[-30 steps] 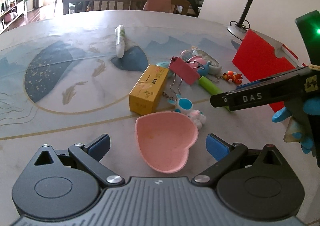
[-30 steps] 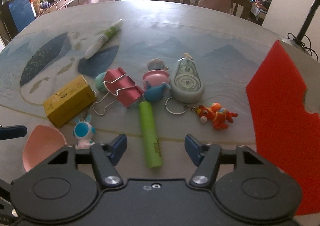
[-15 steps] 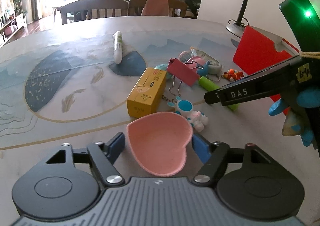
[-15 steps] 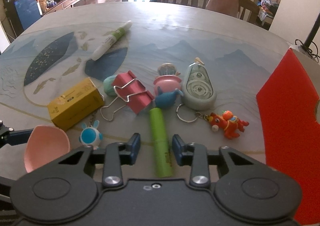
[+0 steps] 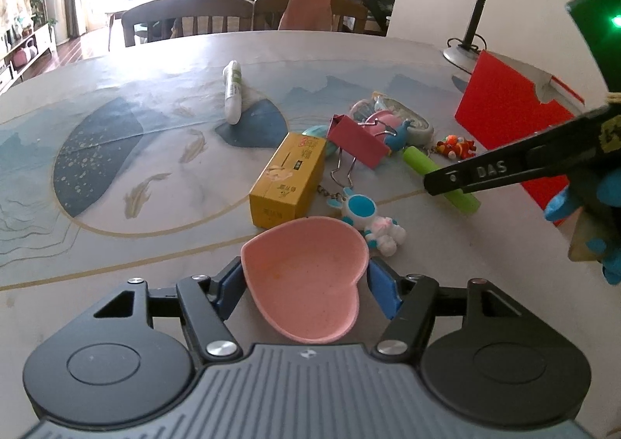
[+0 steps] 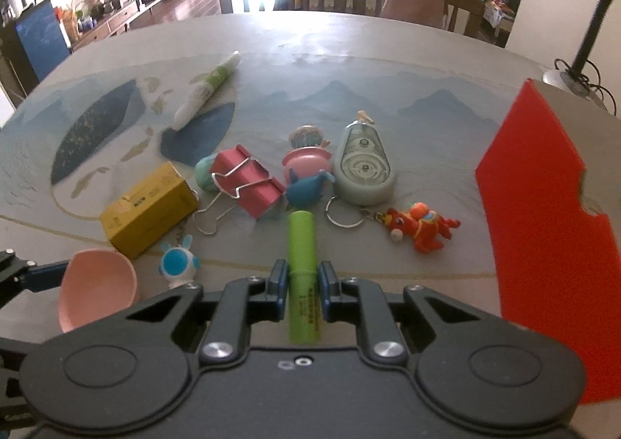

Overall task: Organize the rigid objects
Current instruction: 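Grasp the pink heart dish with the left tool while the right tool grasps the green glue stick, then carry the heart dish and glue stick with both tools into the box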

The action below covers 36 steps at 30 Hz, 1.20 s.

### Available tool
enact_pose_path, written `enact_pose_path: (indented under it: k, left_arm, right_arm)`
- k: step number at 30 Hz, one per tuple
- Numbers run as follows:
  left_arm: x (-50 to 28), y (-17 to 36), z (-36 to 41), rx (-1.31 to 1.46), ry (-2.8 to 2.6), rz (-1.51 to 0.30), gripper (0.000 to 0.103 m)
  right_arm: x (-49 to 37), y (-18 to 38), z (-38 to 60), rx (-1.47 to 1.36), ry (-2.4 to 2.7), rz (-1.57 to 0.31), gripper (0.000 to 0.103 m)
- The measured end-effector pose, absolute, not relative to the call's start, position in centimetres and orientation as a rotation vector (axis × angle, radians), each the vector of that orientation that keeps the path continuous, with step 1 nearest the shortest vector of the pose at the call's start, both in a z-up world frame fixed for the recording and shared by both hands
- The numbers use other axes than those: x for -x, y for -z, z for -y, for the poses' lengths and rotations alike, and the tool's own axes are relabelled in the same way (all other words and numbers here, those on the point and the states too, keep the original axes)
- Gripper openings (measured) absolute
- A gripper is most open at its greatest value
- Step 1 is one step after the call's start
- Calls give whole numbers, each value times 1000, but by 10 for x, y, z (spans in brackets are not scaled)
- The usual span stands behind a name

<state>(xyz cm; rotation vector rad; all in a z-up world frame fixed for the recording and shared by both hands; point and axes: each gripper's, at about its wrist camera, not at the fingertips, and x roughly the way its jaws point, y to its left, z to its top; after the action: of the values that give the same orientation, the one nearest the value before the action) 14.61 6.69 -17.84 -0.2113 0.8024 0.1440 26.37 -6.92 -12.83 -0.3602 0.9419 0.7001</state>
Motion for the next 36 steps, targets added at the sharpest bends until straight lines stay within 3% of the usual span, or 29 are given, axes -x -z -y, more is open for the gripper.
enact_pose_path:
  k: [18,36]
  left_arm:
    - [-140,112,-52,295,-59,-792,67]
    - [-184,40,14,259,42,-757,67]
  right_arm:
    - [-236,47,122,249,-714,-890,15]
    - [-258,-5,201,187,-691,-808,15]
